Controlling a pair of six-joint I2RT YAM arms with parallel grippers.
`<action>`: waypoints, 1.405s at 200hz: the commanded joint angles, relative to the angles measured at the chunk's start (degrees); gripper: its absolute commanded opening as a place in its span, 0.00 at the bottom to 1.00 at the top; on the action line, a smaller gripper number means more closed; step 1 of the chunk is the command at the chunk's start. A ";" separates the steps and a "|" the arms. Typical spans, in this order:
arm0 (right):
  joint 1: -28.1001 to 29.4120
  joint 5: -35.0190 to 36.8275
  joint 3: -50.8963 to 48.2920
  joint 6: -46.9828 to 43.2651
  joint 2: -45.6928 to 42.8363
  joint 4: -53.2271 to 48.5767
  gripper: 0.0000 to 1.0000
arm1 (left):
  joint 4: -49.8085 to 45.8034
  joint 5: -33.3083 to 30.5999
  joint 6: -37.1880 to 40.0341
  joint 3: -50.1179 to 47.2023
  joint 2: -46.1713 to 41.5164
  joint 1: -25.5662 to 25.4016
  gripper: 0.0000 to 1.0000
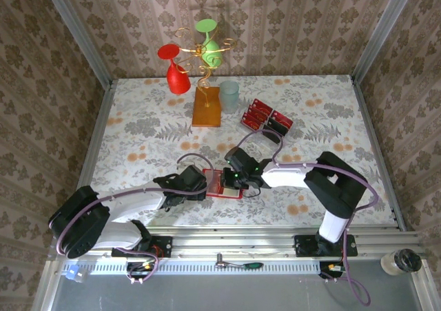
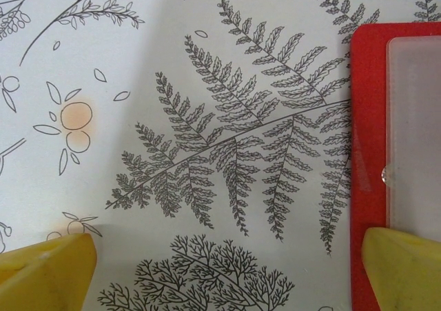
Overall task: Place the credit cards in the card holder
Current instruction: Insert the credit card into the card slot.
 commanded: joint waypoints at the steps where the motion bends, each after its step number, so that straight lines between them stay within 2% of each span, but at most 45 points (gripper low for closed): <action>1: 0.26 -1.13 2.93 -0.97 3.07 -2.36 0.10 | -0.52 -0.12 -0.90 -1.20 -0.75 0.57 1.00; 51: 0.57 -2.79 6.52 -0.89 6.03 -2.20 0.08 | -1.92 -0.14 -1.12 -0.69 -2.59 0.62 1.00; 138: -0.06 1.06 5.49 -4.99 -3.12 -9.64 0.12 | -3.74 0.84 -0.49 -0.50 -7.72 4.29 1.00; 281: 0.00 -1.23 8.97 -6.16 4.35 -9.07 0.09 | -3.07 0.37 -1.71 -1.38 -2.73 4.58 1.00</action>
